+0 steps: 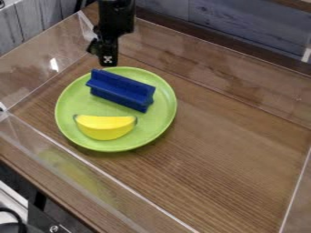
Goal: Put the blue object in the green plate
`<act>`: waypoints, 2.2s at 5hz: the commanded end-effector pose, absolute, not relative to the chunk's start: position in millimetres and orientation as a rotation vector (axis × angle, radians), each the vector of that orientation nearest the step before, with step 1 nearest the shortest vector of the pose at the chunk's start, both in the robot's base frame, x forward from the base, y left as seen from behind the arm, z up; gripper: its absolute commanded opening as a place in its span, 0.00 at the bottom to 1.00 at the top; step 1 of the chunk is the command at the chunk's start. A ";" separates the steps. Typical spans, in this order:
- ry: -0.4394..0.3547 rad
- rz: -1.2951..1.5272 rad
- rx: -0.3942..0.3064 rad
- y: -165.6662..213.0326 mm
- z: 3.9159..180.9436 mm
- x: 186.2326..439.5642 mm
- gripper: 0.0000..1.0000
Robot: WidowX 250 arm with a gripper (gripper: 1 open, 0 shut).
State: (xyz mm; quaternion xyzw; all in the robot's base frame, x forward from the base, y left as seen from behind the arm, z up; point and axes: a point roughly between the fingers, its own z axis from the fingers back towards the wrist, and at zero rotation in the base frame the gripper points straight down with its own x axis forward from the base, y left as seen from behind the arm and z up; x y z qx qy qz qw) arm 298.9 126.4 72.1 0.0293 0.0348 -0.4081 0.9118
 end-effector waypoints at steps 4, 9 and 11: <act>0.043 -0.771 0.044 91.0 63.9 305.2 1.00; 0.042 -0.819 0.021 68.0 66.3 287.5 1.00; 0.042 -0.728 0.014 69.4 57.0 287.4 1.00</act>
